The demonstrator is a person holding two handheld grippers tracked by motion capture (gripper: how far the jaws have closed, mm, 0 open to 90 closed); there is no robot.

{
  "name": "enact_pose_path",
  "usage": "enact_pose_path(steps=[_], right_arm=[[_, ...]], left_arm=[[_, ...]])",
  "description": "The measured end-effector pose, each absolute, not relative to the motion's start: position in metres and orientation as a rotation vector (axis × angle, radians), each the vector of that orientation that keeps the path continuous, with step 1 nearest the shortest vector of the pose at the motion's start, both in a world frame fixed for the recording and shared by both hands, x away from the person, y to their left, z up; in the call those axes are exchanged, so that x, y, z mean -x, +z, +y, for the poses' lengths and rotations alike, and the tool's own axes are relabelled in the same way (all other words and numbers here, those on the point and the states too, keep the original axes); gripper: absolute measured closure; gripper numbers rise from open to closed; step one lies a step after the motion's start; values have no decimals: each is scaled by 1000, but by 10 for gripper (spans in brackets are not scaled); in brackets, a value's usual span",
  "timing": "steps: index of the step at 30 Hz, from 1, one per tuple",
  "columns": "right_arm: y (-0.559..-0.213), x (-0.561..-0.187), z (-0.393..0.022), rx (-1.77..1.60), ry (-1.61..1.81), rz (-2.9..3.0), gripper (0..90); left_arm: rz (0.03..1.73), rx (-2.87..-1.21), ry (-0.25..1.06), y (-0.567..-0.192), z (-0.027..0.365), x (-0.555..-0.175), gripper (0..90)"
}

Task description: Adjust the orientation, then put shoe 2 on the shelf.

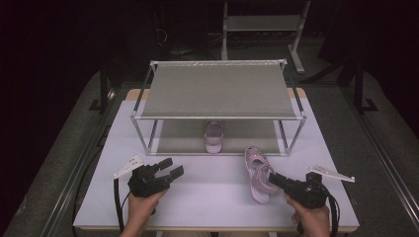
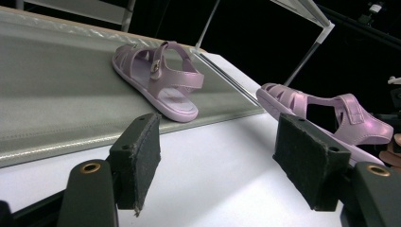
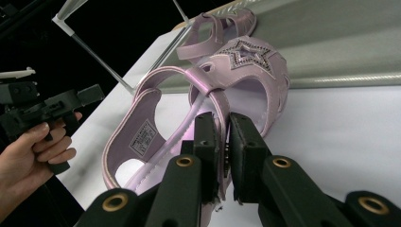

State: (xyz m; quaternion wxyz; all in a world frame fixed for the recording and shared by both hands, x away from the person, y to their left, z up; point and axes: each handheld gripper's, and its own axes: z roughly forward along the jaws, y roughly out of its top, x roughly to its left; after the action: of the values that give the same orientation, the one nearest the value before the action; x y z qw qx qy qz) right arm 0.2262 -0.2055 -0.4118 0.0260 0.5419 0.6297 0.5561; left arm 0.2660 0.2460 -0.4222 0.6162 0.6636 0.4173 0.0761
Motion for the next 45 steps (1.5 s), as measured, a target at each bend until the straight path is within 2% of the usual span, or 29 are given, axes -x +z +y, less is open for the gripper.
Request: enact_pose_path(steps=[9, 45], right_arm=[[-409, -238, -190, -1655, 1717, 1958, 815], [-402, -269, -172, -1637, 1677, 1909, 815]], left_arm=[[954, -1525, 173, -421, 246, -267, 309], [959, -1527, 165, -421, 246, -267, 298]])
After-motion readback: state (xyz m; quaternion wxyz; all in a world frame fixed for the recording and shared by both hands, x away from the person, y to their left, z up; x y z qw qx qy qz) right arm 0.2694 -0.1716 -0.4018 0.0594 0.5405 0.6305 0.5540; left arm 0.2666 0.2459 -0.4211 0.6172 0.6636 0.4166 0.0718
